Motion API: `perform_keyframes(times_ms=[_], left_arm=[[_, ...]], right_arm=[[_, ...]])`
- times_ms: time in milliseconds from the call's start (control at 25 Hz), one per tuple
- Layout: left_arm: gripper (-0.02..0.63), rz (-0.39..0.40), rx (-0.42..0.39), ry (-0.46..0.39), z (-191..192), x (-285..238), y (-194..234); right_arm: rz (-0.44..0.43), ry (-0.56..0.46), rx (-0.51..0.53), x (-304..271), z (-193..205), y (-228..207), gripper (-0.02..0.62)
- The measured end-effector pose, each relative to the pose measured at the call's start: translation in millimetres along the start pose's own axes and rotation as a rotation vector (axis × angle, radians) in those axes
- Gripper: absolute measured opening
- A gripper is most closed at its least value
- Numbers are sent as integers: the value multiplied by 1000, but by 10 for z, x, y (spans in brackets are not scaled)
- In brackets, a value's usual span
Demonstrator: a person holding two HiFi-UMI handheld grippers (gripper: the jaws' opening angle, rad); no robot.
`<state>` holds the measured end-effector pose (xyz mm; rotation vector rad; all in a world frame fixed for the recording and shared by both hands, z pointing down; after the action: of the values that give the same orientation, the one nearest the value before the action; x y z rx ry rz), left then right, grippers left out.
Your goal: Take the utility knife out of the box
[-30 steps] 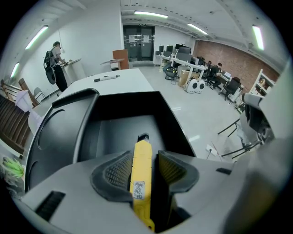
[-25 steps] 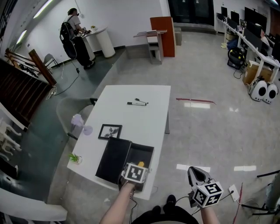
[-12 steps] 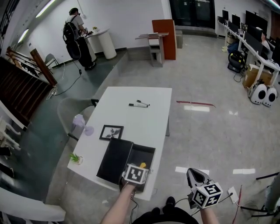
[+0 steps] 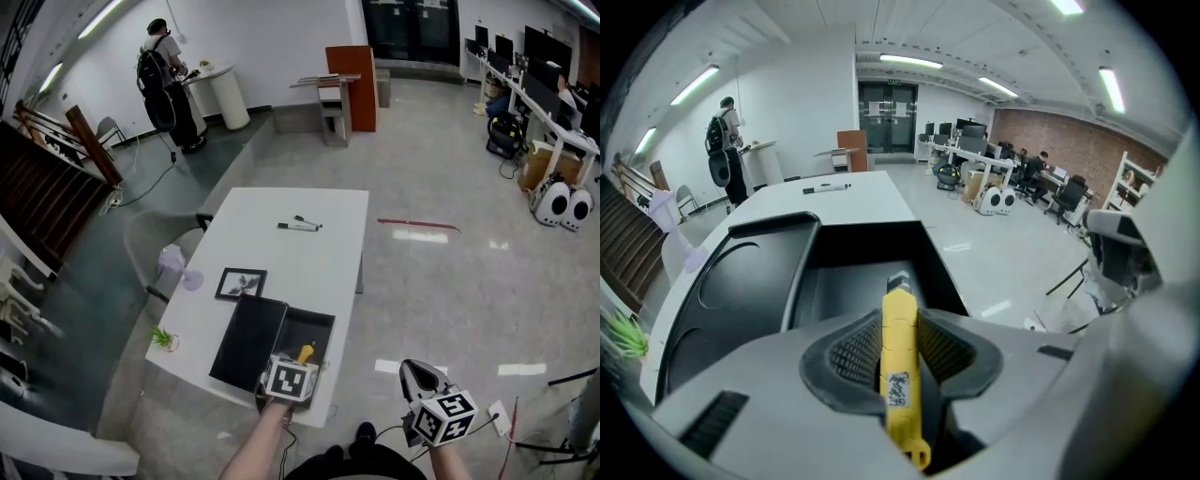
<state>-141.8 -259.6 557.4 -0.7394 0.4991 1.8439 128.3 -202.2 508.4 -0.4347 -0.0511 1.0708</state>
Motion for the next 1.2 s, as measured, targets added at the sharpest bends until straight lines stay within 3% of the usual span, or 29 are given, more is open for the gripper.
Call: perform_keyframes(times_ms=[640, 1200], left_arm=[[112, -39, 70, -246, -201, 419, 33], [113, -40, 120, -413, -411, 808, 97]], right_arm=[[-47, -28, 21, -6, -72, 287, 2], [-90, -57, 48, -67, -150, 514, 2]])
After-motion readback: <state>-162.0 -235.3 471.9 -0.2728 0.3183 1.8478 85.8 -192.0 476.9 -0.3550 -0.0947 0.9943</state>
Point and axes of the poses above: the fingertips, and each gripper's own axes: x backward along the fingers, y to its left, z out of its underside, the point moved 7 cm from there along x, backward along the fingers, and after that the axes turned 13 degrees about -y, right-handed, at the moved point
